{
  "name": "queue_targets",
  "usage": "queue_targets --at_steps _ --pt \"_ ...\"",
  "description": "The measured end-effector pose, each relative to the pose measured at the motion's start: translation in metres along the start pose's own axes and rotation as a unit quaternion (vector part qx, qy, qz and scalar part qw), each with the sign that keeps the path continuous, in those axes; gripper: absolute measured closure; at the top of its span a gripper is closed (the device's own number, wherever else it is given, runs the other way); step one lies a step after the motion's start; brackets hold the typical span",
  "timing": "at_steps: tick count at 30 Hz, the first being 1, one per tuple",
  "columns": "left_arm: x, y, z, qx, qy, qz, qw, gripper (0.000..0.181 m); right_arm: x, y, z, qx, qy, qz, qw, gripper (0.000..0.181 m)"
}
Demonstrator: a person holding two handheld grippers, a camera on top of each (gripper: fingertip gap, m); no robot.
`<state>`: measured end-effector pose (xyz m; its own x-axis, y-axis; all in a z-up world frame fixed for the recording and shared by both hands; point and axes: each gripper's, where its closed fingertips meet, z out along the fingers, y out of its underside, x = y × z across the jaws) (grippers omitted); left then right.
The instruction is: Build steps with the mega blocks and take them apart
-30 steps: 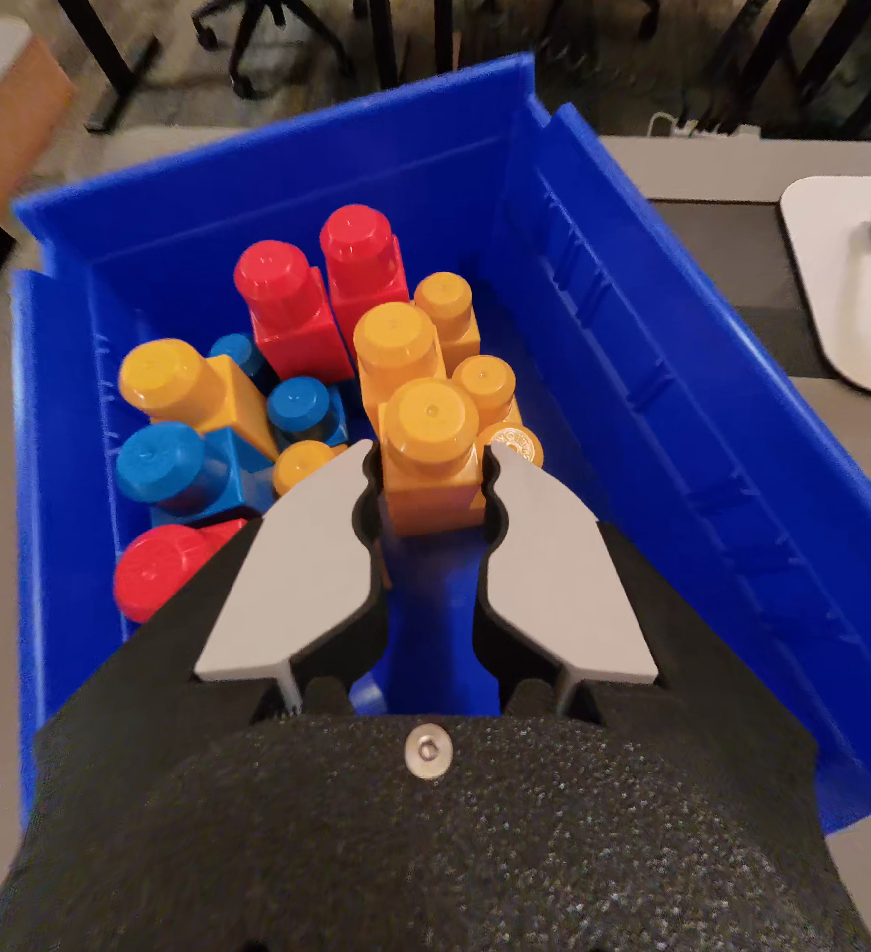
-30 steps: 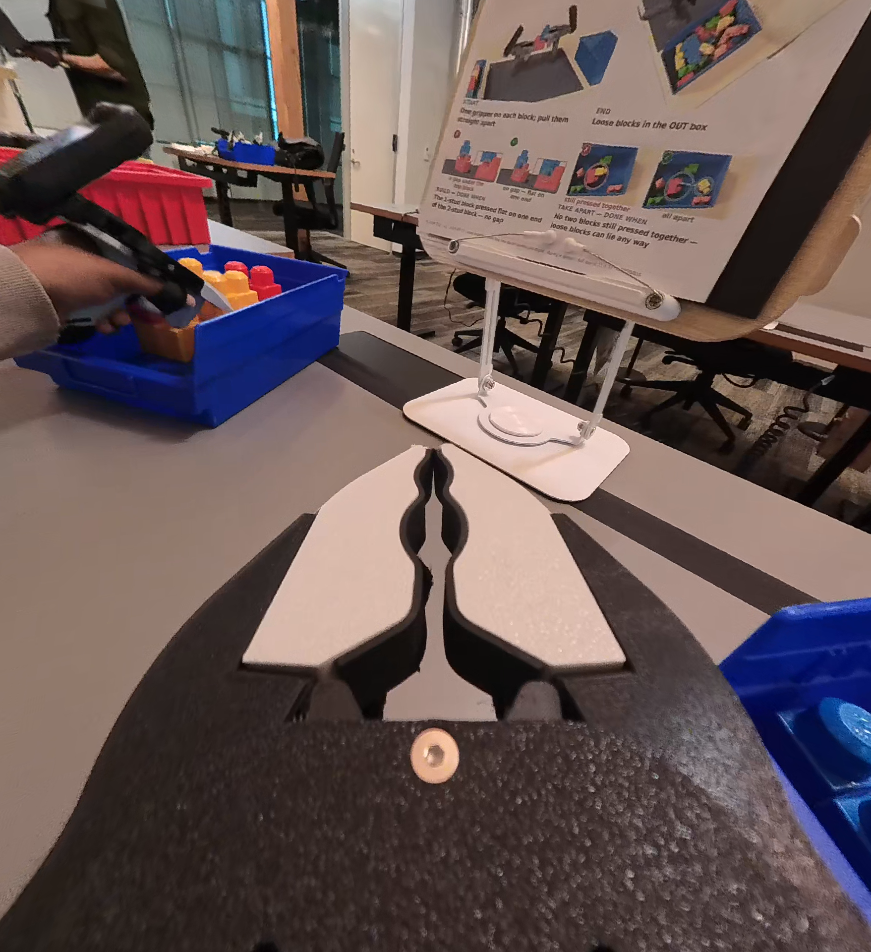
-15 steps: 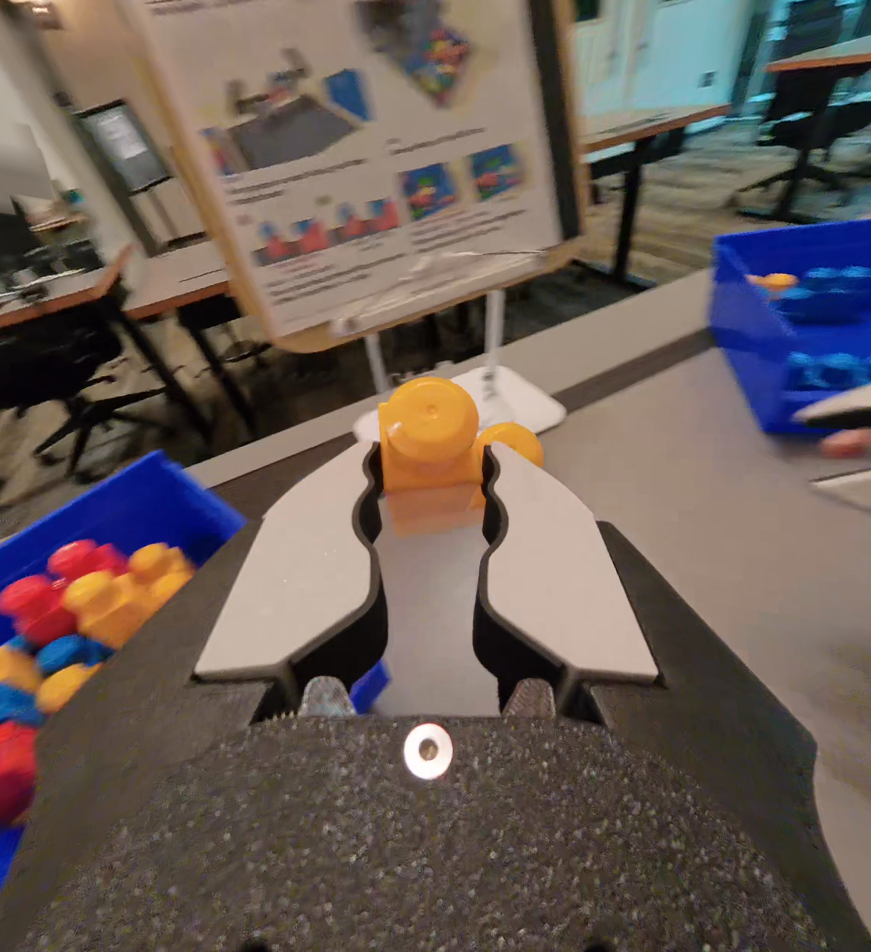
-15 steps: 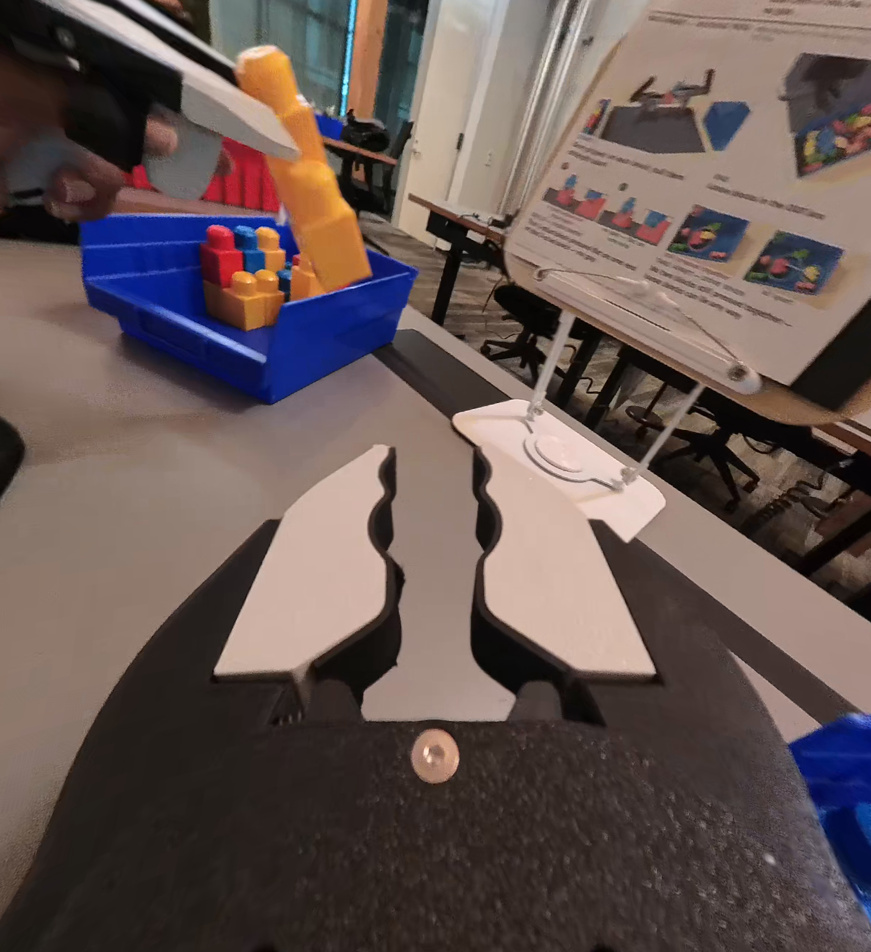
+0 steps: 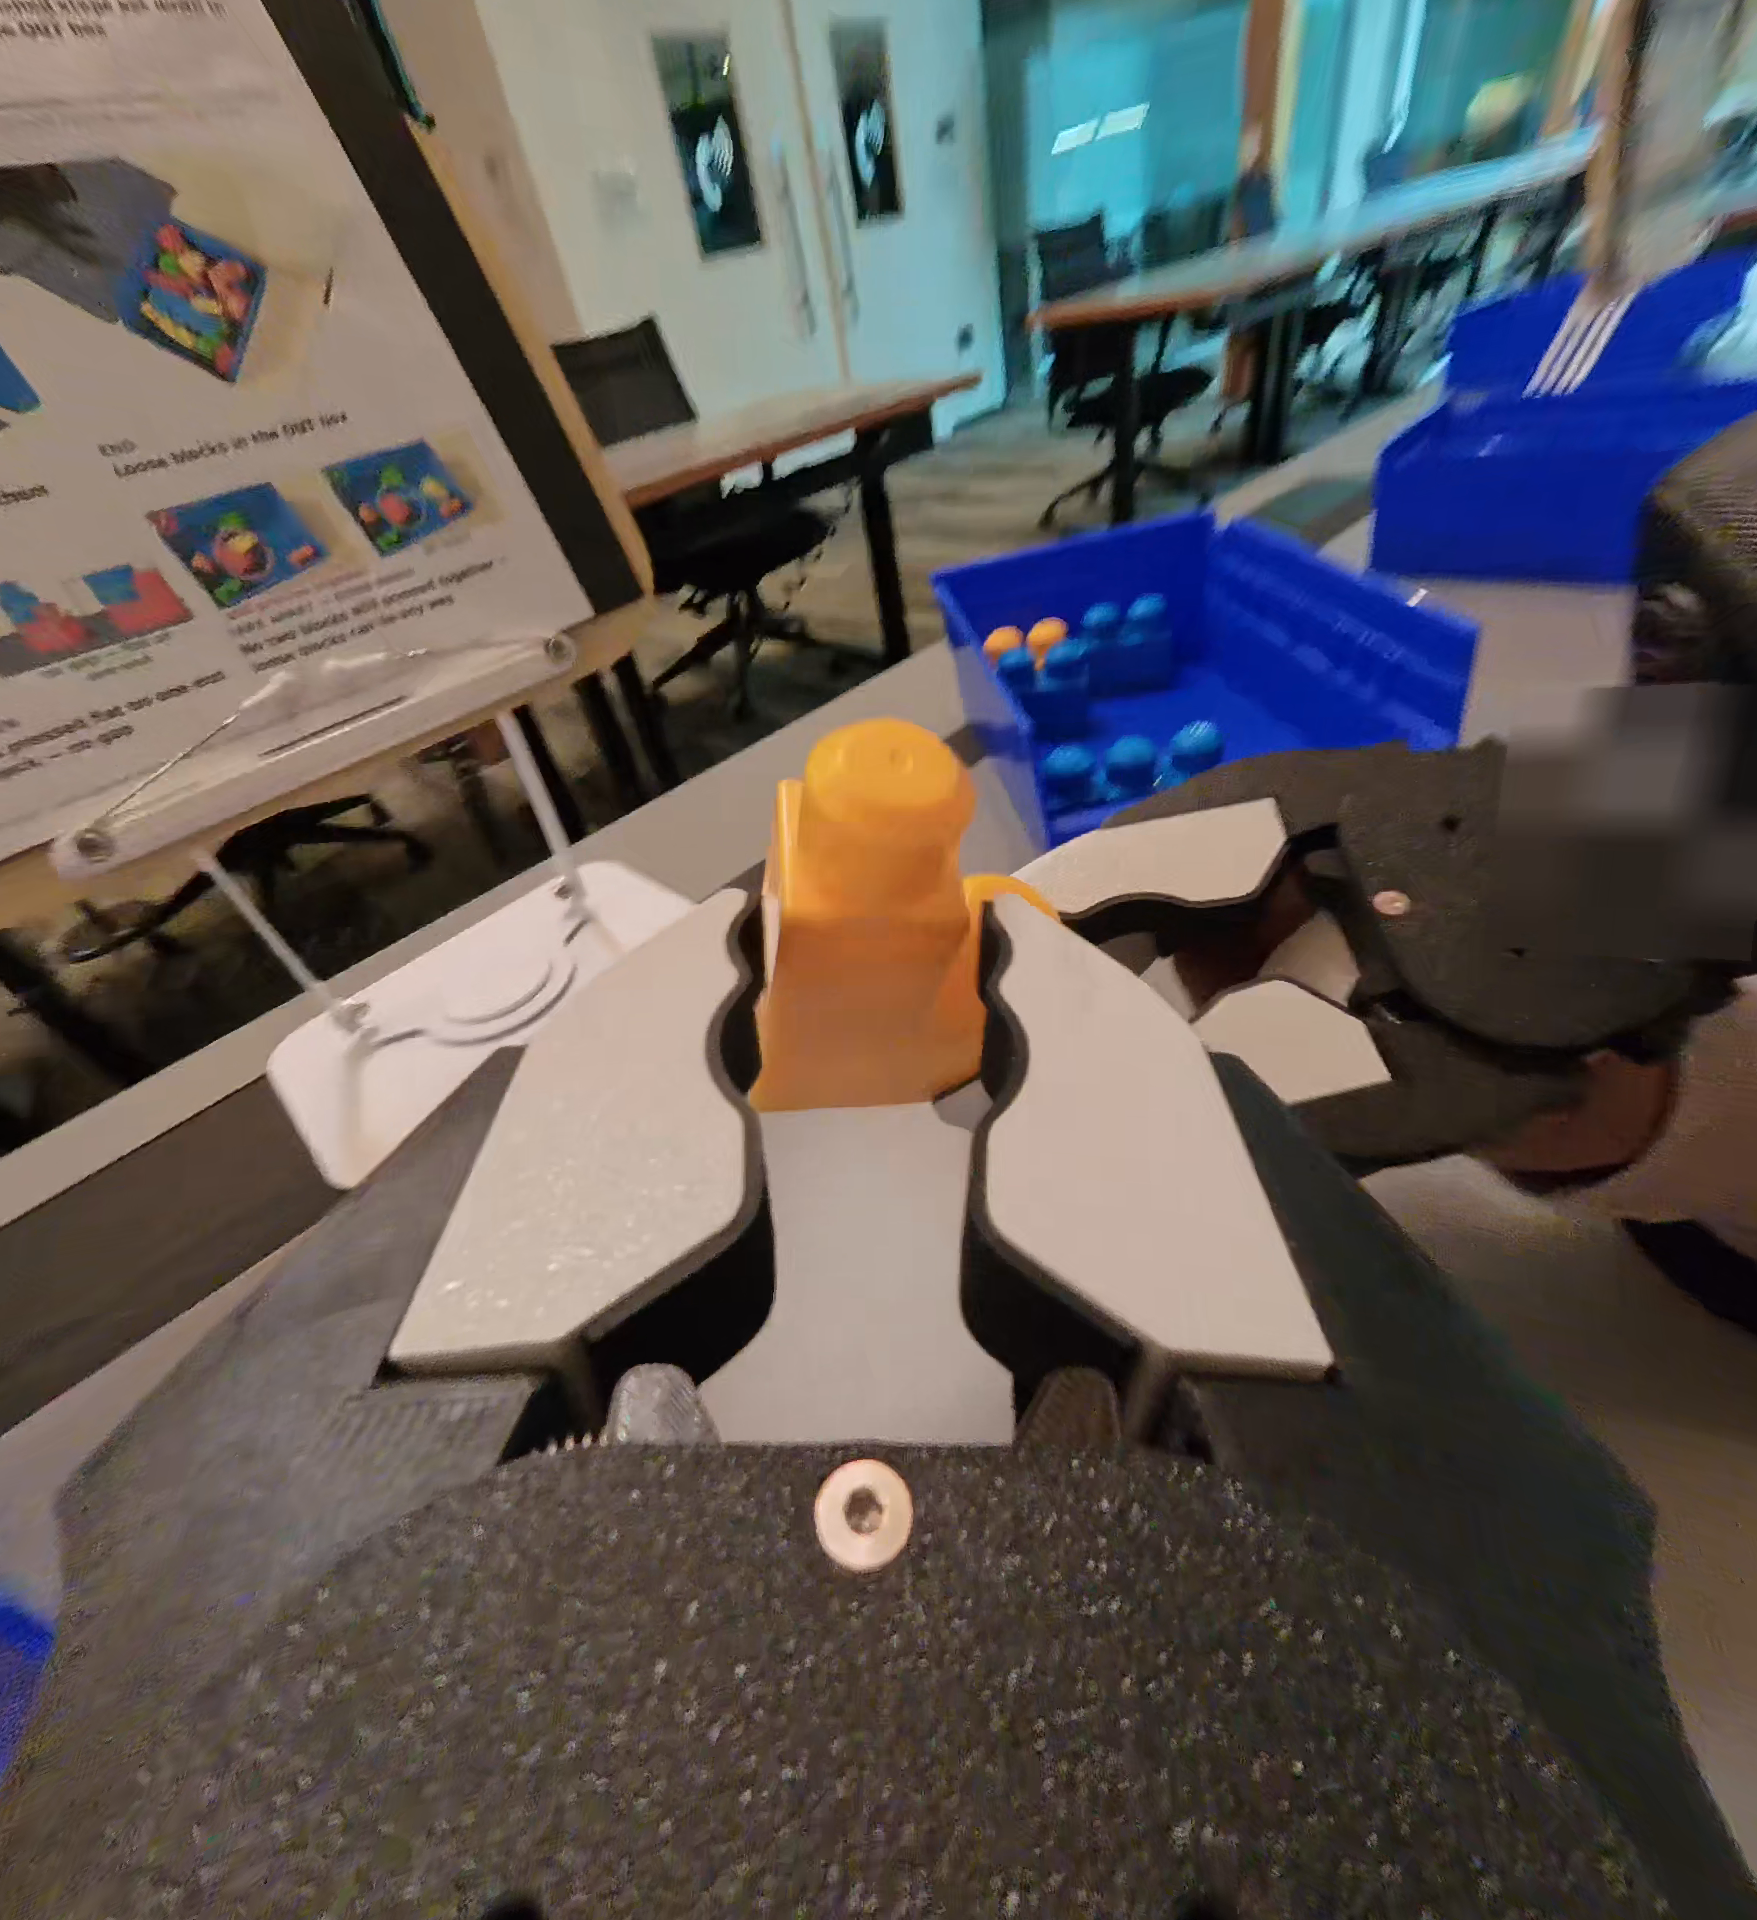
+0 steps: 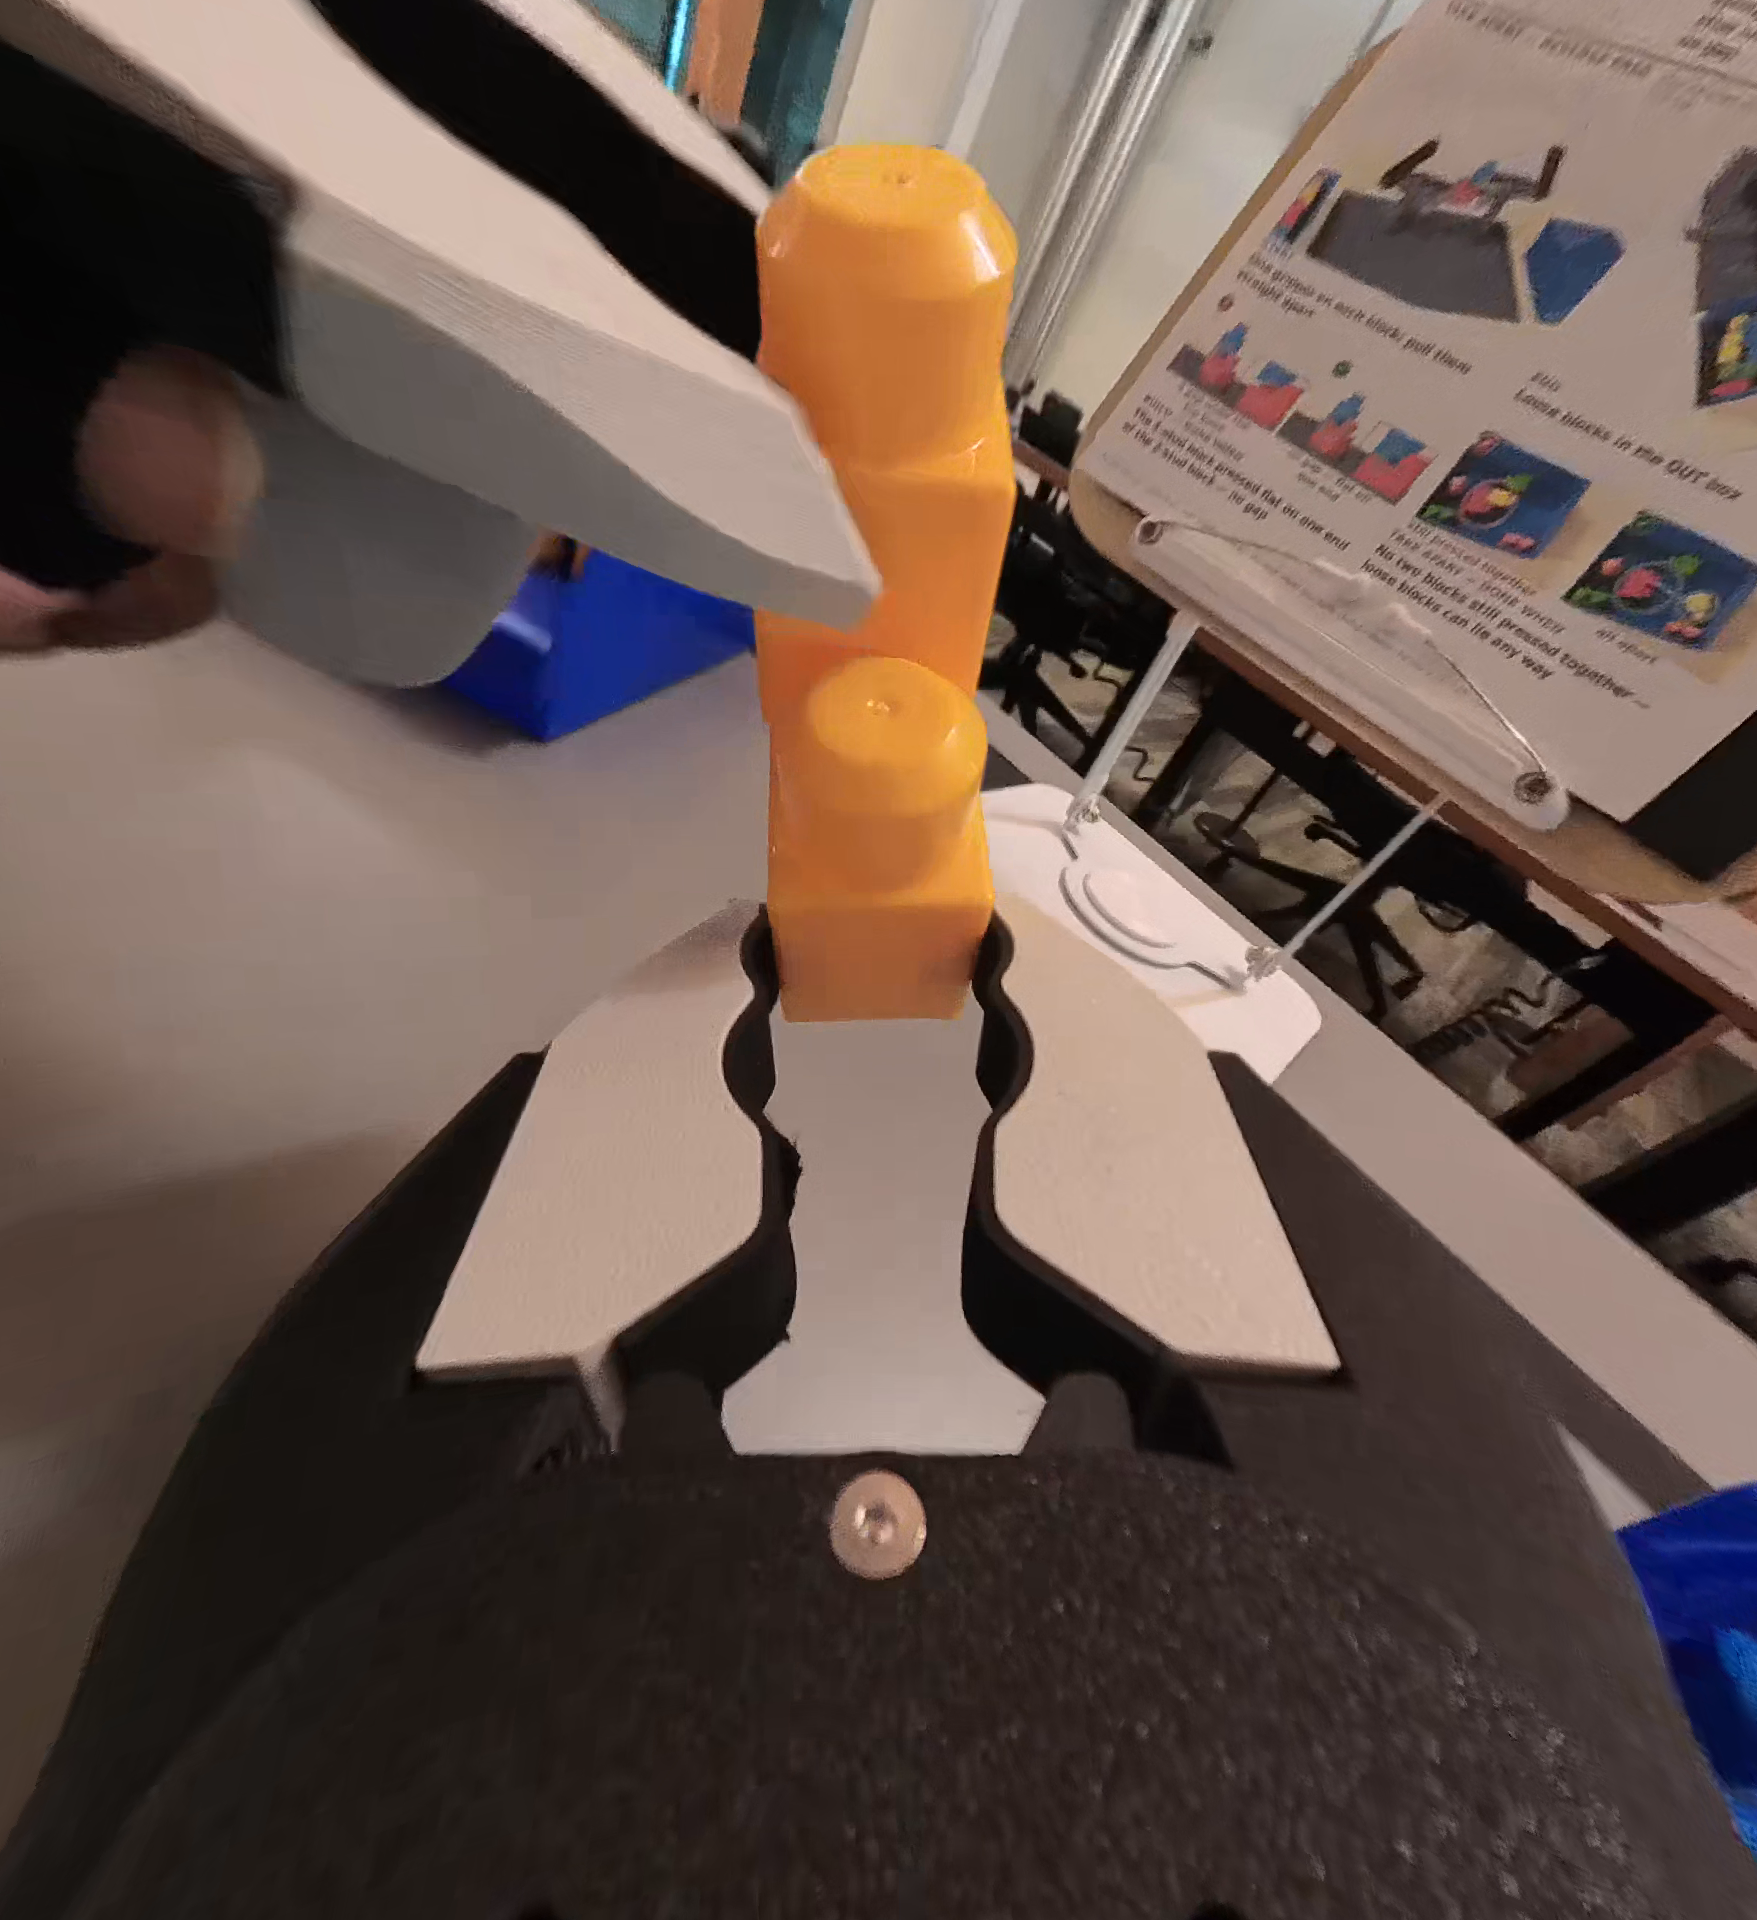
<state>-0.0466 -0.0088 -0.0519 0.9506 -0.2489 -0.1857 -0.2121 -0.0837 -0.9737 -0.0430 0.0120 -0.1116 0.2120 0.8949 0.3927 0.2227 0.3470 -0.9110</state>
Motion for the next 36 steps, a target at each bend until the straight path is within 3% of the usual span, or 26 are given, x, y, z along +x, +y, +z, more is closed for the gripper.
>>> queue_targets --at_steps 2,4,8,11,14,17,21,27,30,36 --pt "-0.002 -0.010 -0.004 0.038 0.027 -0.040 0.998 0.127 0.005 -0.008 -0.004 0.038 -0.027 0.076 0.996 0.146" --pt "-0.006 -0.016 -0.010 0.072 0.066 -0.098 0.990 0.123 0.013 -0.021 -0.013 0.099 -0.071 0.167 0.978 0.145" --pt "-0.001 -0.018 -0.018 0.115 0.185 -0.217 0.951 0.118 0.022 -0.054 -0.040 0.231 -0.197 0.315 0.899 0.146" --pt "0.015 -0.026 -0.024 0.154 0.255 -0.255 0.920 0.115 0.008 -0.067 -0.052 0.263 -0.273 0.340 0.861 0.145" --pt "0.031 -0.030 -0.025 0.158 0.281 -0.232 0.918 0.117 -0.017 -0.071 -0.054 0.258 -0.331 0.340 0.842 0.145" --pt "0.044 -0.029 -0.030 0.159 0.305 -0.202 0.917 0.145 -0.033 -0.074 -0.053 0.248 -0.359 0.334 0.836 0.145" --pt "0.044 -0.023 -0.033 0.143 0.301 -0.161 0.929 0.145 -0.041 -0.066 -0.049 0.207 -0.370 0.319 0.848 0.145" --pt "0.027 0.004 -0.036 0.099 0.312 -0.129 0.936 0.145 -0.003 -0.064 -0.059 0.198 -0.330 0.279 0.880 0.136" --pt "0.027 0.015 -0.034 0.082 0.327 -0.134 0.932 0.145 -0.001 -0.062 -0.060 0.186 -0.325 0.263 0.889 0.137" --pt "0.042 0.025 -0.030 0.061 0.345 -0.118 0.929 0.145 -0.006 -0.060 -0.057 0.183 -0.341 0.297 0.873 0.147"
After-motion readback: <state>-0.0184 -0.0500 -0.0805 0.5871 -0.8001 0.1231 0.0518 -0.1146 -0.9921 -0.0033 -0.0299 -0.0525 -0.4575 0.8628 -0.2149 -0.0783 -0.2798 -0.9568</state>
